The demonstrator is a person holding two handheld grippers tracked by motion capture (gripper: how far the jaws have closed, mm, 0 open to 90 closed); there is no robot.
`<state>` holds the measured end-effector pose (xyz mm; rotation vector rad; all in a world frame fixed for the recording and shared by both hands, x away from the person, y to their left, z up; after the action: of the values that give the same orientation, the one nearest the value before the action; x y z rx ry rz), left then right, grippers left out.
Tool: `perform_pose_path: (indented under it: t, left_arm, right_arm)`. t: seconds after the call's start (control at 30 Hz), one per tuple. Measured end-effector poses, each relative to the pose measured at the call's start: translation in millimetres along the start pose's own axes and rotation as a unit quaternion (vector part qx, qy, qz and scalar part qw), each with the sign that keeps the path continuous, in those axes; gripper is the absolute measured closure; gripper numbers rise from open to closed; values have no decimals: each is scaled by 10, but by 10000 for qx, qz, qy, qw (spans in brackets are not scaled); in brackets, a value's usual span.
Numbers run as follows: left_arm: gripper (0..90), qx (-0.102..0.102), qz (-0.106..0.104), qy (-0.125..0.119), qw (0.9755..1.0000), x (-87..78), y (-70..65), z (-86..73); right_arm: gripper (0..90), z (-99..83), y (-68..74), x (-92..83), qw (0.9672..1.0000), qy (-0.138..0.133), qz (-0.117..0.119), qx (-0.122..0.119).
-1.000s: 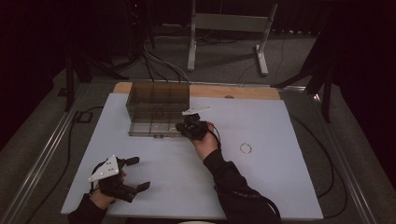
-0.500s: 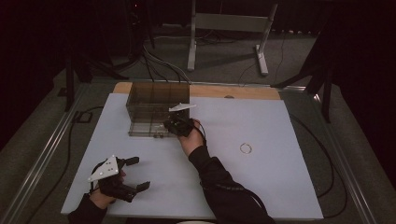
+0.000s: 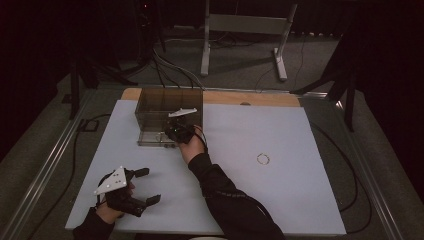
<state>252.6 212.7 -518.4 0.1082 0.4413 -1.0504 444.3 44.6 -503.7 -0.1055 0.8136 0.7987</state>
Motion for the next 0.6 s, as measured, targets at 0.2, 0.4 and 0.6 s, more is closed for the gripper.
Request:
perform_pose_path:
  t: [0.2, 0.4, 0.6]
  left_arm:
    - [5, -2, -7, 2, 10000, 1, 1, -4]
    - [5, -4, -22, 1, 10000, 2, 0, -6]
    - [5, -12, -28, 5, 10000, 3, 11, -9]
  right_arm:
    - [870, 67, 43, 164, 9999, 4, 1, 148]
    - [696, 129, 45, 291, 9982, -186, 214, 536]
    - [481, 112, 75, 232, 9967, -265, 464, 613]
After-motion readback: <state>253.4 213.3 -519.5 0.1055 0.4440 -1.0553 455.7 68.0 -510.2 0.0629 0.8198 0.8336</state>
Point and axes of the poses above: each handheld gripper's, and its own axes: x roughly forward along the jaws, z roughly out of its top, y roughly to its left, the point moved 2 cm from there along x, roughly forward along the jaws, and after that the axes turned 6 degrees about y, right-handed, at the moved point
